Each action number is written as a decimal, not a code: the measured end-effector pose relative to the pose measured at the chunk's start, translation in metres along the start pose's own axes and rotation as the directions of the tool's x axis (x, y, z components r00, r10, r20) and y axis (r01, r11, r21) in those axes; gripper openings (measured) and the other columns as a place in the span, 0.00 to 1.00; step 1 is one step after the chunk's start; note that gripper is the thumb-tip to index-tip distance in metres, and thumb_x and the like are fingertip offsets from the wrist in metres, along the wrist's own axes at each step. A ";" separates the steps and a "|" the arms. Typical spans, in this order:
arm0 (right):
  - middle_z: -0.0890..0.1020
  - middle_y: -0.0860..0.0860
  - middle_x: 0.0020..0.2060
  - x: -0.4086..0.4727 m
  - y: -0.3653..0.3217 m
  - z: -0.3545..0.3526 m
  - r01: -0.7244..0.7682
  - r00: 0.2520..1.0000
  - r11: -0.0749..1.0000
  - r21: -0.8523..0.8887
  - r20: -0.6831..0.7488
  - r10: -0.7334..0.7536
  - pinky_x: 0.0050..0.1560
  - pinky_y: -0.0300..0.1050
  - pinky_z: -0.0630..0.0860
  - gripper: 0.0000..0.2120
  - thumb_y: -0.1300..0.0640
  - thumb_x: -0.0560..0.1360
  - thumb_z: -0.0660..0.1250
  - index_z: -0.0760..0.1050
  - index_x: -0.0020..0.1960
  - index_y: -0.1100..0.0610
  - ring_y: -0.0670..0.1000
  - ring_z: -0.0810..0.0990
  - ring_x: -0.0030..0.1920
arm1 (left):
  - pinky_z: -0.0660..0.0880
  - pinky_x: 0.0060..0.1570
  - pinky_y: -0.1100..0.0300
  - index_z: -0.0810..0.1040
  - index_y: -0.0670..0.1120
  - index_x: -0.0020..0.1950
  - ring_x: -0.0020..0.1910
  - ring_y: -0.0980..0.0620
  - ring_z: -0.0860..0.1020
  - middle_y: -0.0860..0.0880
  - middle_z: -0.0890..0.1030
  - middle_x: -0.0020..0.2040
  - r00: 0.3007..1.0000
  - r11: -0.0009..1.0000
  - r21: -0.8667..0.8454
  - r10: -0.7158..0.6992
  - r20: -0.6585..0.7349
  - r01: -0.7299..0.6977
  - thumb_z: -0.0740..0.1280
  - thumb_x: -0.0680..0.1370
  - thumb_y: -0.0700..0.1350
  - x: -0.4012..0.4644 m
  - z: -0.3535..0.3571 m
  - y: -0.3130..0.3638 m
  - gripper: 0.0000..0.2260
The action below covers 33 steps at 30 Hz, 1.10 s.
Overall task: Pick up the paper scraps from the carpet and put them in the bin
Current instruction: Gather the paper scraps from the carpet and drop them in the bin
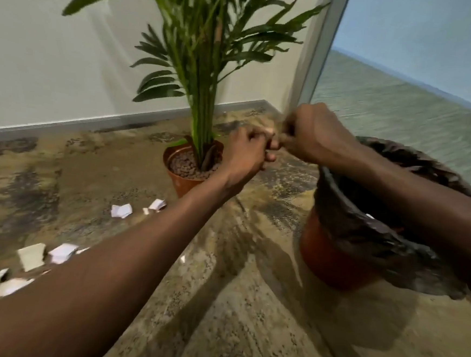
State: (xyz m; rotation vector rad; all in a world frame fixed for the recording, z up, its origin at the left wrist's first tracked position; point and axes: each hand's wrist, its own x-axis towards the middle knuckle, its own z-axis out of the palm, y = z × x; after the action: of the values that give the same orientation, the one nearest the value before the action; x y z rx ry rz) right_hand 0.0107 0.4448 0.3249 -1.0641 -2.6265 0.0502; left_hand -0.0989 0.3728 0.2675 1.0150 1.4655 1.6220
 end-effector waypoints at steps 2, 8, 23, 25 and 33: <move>0.76 0.47 0.28 0.003 -0.040 0.030 0.078 0.989 0.988 0.133 0.117 -0.094 0.27 0.38 0.65 0.10 0.52 0.74 0.71 0.77 0.36 0.54 0.47 0.77 0.31 | 0.69 0.25 0.62 0.79 0.41 0.46 0.29 0.52 0.76 0.45 0.79 0.36 0.996 0.996 0.084 -0.023 -0.084 0.030 0.61 0.82 0.41 -0.015 -0.046 -0.025 0.09; 0.80 0.47 0.30 0.006 -0.114 0.147 0.009 0.865 0.933 0.360 0.466 -0.188 0.36 0.40 0.79 0.09 0.65 0.70 0.67 0.83 0.45 0.55 0.47 0.80 0.29 | 0.74 0.32 0.60 0.79 0.40 0.48 0.31 0.57 0.80 0.43 0.83 0.42 0.852 0.914 0.301 -0.082 -0.518 0.271 0.62 0.81 0.41 -0.086 -0.213 -0.102 0.08; 0.56 0.58 0.78 0.039 -0.156 0.344 0.068 0.773 0.964 0.257 0.597 -0.214 0.75 0.56 0.60 0.44 0.41 0.72 0.69 0.49 0.79 0.49 0.62 0.57 0.77 | 0.45 0.71 0.34 0.50 0.50 0.78 0.77 0.32 0.45 0.31 0.48 0.77 0.160 0.353 0.095 -0.161 -0.974 0.931 0.60 0.71 0.72 -0.252 -0.375 -0.237 0.44; 0.47 0.55 0.80 0.040 -0.154 0.359 -0.011 0.777 0.964 0.265 0.610 -0.159 0.77 0.59 0.51 0.44 0.36 0.71 0.68 0.49 0.79 0.44 0.60 0.48 0.79 | 0.41 0.72 0.34 0.49 0.48 0.79 0.77 0.32 0.41 0.30 0.44 0.77 0.114 0.349 0.039 -0.196 -0.974 0.936 0.58 0.73 0.72 -0.244 -0.369 -0.248 0.44; 0.83 0.55 0.47 0.006 -0.197 0.374 0.023 0.907 0.719 0.695 0.287 -0.307 0.41 0.44 0.76 0.08 0.54 0.76 0.68 0.82 0.46 0.58 0.52 0.79 0.44 | 0.64 0.63 0.56 0.66 0.43 0.69 0.67 0.47 0.66 0.44 0.68 0.67 0.453 0.757 0.424 0.190 -0.871 0.497 0.59 0.80 0.56 -0.202 -0.332 -0.248 0.23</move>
State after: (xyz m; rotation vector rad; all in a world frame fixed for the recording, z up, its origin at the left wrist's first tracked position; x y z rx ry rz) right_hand -0.2354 0.3369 -0.0013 -0.5742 -2.6275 1.2066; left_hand -0.3095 0.0726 -0.0122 0.1648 2.9095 1.5580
